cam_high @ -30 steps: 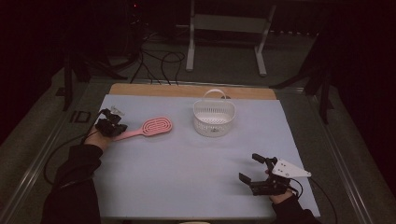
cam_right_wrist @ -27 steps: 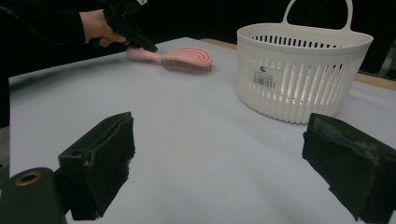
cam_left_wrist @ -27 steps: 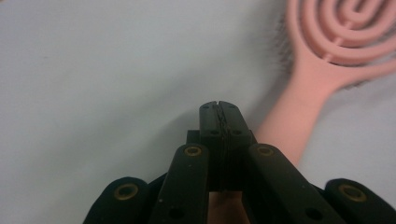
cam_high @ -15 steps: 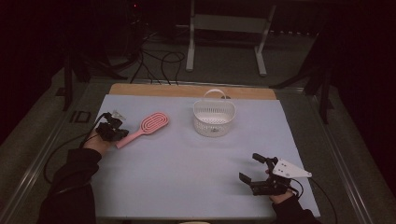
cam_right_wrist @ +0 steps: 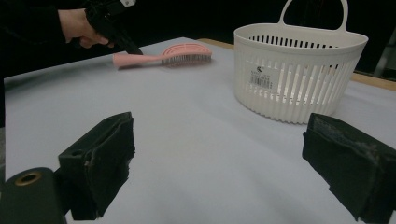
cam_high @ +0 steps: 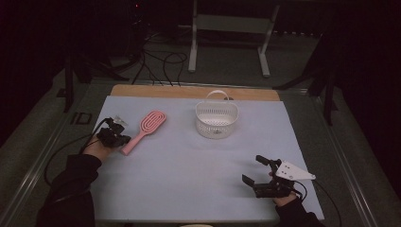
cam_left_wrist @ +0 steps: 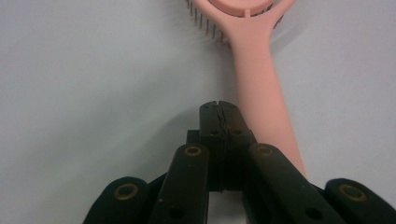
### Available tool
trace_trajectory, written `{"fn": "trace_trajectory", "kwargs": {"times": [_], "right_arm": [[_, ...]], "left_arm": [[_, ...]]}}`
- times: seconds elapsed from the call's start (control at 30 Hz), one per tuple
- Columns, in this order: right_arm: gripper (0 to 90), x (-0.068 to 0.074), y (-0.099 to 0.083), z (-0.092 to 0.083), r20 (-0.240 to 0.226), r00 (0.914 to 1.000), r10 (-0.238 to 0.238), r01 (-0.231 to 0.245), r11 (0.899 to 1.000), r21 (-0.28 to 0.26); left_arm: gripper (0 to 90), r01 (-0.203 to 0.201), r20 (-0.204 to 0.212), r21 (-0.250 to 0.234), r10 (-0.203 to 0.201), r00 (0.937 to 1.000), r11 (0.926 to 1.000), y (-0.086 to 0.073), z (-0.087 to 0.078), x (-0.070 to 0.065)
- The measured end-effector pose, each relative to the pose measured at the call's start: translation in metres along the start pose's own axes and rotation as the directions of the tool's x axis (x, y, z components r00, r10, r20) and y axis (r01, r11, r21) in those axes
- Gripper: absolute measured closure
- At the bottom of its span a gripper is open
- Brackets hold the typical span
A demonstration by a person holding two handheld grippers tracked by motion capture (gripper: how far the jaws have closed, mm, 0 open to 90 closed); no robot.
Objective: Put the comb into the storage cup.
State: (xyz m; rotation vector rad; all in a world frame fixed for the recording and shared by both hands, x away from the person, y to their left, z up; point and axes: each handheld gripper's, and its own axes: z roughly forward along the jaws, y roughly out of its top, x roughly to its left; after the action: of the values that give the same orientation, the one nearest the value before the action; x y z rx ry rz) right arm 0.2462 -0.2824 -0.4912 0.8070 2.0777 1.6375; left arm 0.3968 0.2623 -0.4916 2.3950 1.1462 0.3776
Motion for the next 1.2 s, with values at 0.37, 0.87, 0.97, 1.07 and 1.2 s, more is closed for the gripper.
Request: {"fn": "trace_trajectory", "kwargs": {"times": [0.37,0.87,0.97,1.07,1.2], "right_arm": [[9.0,0.0,0.0,0.0,0.008,1.0,0.003,-0.003,1.0,0.002],[9.0,-0.001,-0.001,0.001,0.004,0.9999,0.011,-0.011,1.0,0.003],[9.0,-0.001,-0.001,0.001,0.005,0.9999,0.011,-0.011,1.0,0.002],[9.0,-0.001,-0.001,0.0,0.005,0.9999,0.009,-0.009,1.0,0.002],[9.0,-0.001,-0.001,0.001,0.002,0.9999,0.01,-0.01,1.0,0.004]], "left_arm": [[90.0,0.046,-0.009,0.002,-0.046,0.9989,0.999,0.005,-0.014,0.002],[90.0,0.059,0.073,0.038,-0.062,0.9954,0.9975,0.021,-0.028,-0.004],[90.0,0.061,0.081,0.044,-0.064,0.9946,0.9972,0.025,-0.029,-0.006],[90.0,0.055,0.091,0.059,-0.06,0.9941,0.9968,0.031,-0.029,-0.01],[89.8,0.053,0.11,0.055,-0.059,0.9922,0.9971,0.037,-0.03,-0.012]]}}
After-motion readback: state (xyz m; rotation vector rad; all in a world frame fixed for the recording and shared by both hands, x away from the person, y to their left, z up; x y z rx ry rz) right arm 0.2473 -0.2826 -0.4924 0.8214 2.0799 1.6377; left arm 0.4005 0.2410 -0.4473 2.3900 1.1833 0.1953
